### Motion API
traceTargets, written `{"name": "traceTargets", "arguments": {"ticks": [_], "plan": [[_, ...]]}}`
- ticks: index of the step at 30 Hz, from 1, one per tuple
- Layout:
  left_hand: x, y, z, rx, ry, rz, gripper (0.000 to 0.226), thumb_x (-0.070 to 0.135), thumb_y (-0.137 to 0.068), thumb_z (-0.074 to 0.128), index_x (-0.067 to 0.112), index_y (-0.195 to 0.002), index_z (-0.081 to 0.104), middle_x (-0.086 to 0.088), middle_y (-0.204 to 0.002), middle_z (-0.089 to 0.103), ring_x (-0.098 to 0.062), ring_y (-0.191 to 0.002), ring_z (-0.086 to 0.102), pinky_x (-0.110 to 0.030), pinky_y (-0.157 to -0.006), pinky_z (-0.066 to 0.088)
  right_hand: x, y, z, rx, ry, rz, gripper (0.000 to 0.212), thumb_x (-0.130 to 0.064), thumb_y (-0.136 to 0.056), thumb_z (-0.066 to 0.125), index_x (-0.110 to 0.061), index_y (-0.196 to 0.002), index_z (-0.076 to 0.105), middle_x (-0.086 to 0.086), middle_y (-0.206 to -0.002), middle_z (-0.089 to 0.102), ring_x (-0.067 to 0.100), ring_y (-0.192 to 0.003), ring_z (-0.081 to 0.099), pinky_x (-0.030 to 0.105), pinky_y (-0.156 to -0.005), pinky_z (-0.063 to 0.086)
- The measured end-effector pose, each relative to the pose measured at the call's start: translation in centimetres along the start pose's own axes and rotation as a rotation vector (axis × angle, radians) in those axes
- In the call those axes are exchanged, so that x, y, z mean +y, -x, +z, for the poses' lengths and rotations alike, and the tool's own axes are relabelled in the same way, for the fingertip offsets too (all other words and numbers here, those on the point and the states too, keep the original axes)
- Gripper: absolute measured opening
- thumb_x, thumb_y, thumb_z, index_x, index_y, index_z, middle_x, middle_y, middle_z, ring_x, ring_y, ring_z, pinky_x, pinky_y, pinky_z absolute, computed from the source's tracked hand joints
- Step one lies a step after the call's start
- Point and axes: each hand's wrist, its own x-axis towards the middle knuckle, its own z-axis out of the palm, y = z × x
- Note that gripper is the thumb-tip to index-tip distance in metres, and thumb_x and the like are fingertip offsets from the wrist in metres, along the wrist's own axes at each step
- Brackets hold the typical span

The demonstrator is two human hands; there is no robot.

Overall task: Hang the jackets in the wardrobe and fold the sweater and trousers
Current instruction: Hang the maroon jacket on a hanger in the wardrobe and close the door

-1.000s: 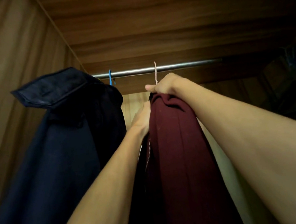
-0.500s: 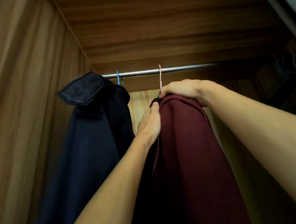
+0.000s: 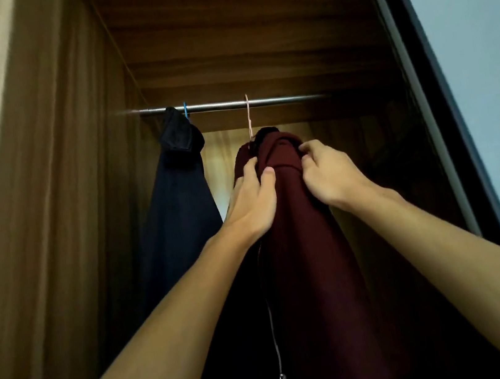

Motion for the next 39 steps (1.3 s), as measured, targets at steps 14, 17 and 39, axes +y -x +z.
{"name": "traceTargets", "arguments": {"ticks": [14, 17, 39], "plan": [[4.5, 18.4, -1.1, -0.308, -0.428, 0.103, 0.079, 0.033, -0.096, 0.053, 0.020, -0.158, 0.004, -0.014, -0.153, 0.028, -0.031, -0.134, 0.038, -0.046, -0.105, 0.043, -1.5, 19.8, -9.4, -0.277, 0.619, -0.097, 0.066, -0.019, -0.089, 0.063, -0.010, -0.147, 0.033, 0.015, -0.136, 0.049, 0.033, -0.120, 0.052, 0.042, -0.100, 0.048], [5.4, 22.8, -1.4, -0.362, -0.447, 0.119, 0.080, 0.036, -0.096, 0.055, 0.021, -0.158, 0.006, -0.012, -0.158, 0.023, -0.029, -0.138, 0.034, -0.045, -0.107, 0.042, -1.6, 23.6, -11.8, -0.306, 0.648, -0.073, 0.069, -0.022, -0.092, 0.060, -0.013, -0.152, 0.027, 0.014, -0.140, 0.047, 0.031, -0.122, 0.052, 0.040, -0.101, 0.048], [24.4, 50.3, 10.2, -0.525, -0.055, 0.153, 0.075, 0.031, -0.089, 0.062, 0.014, -0.153, 0.027, -0.009, -0.146, 0.042, -0.031, -0.131, 0.040, -0.040, -0.110, 0.037, 5.5, 52.3, -37.4, -0.338, 0.773, 0.181, 0.072, -0.041, -0.085, 0.071, -0.017, -0.146, 0.041, 0.011, -0.152, 0.038, 0.033, -0.144, 0.029, 0.044, -0.118, 0.022]]}}
